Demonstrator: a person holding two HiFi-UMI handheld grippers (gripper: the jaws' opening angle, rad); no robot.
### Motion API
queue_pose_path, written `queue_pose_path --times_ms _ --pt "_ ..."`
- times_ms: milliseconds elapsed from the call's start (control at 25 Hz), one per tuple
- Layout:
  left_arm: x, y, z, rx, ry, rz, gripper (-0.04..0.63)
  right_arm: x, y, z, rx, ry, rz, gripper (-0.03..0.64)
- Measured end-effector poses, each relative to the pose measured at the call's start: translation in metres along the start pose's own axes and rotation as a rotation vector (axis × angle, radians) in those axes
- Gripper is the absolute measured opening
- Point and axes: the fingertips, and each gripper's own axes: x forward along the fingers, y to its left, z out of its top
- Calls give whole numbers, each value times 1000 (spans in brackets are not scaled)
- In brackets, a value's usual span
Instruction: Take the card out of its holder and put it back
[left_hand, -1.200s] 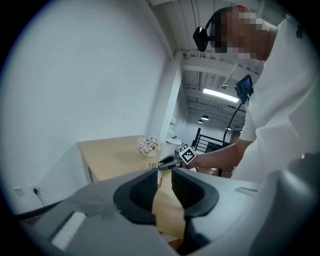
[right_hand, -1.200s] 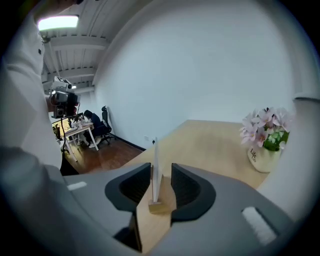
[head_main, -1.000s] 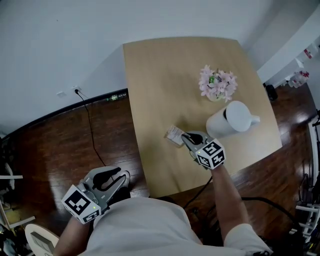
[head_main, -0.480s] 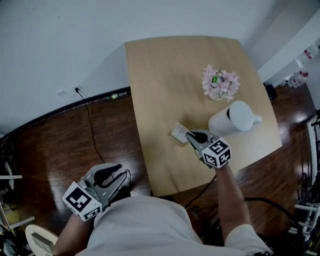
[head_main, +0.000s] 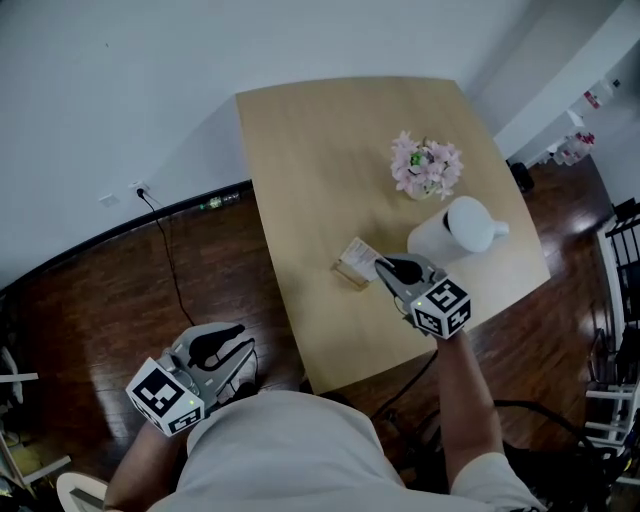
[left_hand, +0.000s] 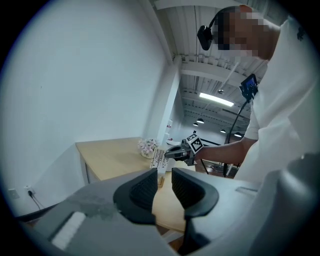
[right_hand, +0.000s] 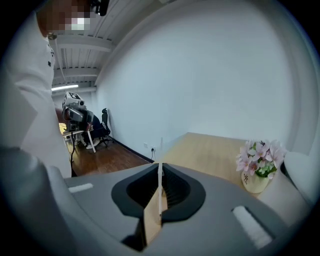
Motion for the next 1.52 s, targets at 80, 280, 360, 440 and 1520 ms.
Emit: queue_pose_path --times_ms 80,280,360,440,1520 --pt "-5 3 0 6 -6 -15 97 -5 11 9 -15 -2 -8 21" --pt "-22 16 -1 21 -21 -43 97 -14 50 27 -36 -8 -21 20" --pt "-30 22 -2 26 -25 -52 97 -17 68 33 -41 -11 -27 21" --pt "-38 29 -3 31 -28 -63 97 -19 90 36 -42 -13 -32 21" --pt "-99 40 -38 145 16 -302 104 -4 295 42 -20 11 -35 20"
